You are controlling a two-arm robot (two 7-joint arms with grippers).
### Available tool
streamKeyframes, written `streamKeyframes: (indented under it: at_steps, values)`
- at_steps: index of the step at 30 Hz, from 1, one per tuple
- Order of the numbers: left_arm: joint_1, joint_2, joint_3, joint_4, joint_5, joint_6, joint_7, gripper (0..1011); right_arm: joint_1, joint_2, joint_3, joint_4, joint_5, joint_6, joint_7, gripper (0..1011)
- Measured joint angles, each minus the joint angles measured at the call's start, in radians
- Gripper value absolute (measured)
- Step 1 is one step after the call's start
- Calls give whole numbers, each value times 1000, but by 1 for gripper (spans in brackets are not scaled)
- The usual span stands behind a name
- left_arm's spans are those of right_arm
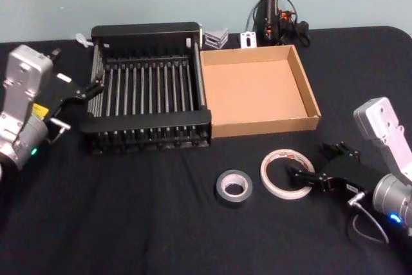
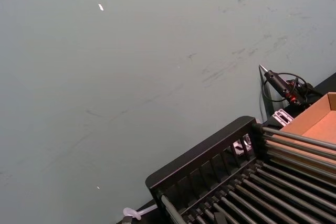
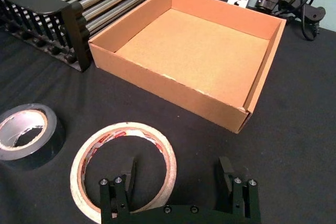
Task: Pick up the white tape and place it into the black box , Pick up the silver tape and place it into the brown box.
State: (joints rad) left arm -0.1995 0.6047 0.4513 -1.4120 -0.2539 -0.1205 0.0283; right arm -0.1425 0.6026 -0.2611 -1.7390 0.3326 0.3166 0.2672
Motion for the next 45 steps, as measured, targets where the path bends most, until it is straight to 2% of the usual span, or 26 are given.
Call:
streamKeyframes:
  at_steps: [20,34,39,45]
  values:
    - [0,0,0,0,0,0,0,1001,3,-37,20,23,-38,8,41,1002]
    - [0,0,0,0,0,0,0,1001,-1,-38,22,22,-44,5,43,1003]
    - [0,0,0,0,0,0,0,1001,0,-38,21,22,-42,5,42,925]
    - [0,0,0,0,0,0,0,1001,0,-37,21,21,-41,5,42,731]
